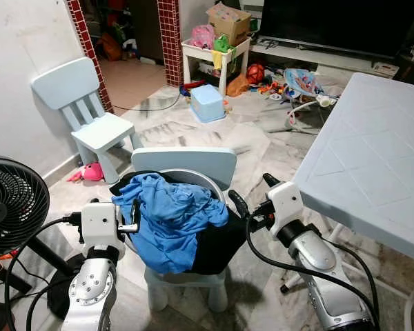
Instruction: Hang hanger
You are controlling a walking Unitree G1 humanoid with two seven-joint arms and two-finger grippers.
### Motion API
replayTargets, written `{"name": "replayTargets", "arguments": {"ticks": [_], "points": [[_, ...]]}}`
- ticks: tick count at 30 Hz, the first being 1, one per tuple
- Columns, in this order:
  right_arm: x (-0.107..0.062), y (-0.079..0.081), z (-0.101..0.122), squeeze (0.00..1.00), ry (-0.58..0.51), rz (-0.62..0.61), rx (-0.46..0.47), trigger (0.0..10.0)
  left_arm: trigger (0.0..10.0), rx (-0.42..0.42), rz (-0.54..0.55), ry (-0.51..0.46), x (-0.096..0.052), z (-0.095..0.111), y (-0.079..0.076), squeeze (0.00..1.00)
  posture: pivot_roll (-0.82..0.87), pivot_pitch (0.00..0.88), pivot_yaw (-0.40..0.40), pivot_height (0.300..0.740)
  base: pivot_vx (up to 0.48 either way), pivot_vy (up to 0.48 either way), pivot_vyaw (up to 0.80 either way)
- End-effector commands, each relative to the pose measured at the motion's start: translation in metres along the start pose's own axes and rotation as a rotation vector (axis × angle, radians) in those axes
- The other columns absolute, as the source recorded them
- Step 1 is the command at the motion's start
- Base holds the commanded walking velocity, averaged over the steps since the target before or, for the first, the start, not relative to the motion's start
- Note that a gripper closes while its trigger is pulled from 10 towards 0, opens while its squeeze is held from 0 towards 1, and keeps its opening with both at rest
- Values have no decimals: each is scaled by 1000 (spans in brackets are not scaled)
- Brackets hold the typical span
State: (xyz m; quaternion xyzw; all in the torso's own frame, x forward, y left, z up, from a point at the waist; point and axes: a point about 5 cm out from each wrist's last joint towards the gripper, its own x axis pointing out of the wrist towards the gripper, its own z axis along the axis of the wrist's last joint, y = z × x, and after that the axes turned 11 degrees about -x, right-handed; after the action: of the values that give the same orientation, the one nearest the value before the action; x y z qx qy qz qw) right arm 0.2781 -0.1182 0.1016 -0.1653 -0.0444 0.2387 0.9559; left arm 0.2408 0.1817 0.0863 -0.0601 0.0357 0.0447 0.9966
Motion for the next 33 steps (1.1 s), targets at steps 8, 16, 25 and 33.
{"name": "replayTargets", "arguments": {"ticks": [8,16,25,33], "points": [[0,-2,0,0,1,-10,-12,10000,10000,-2,1,17,0,-1,1,1000,-38,0,5,740,0,0,0],[-1,-1,0,0,3,-3,2,10000,10000,9,15,25,1,-1,2,1000,-37,0,3,740,0,0,0],[3,2,3,0,-1,-13,41,10000,10000,-28,7,43,1,-2,2,0,-39,0,7,740,89,0,0],[3,1,2,0,1,-9,30,10000,10000,-41,-4,52,2,-3,0,0,-39,0,6,740,295,0,0]]}}
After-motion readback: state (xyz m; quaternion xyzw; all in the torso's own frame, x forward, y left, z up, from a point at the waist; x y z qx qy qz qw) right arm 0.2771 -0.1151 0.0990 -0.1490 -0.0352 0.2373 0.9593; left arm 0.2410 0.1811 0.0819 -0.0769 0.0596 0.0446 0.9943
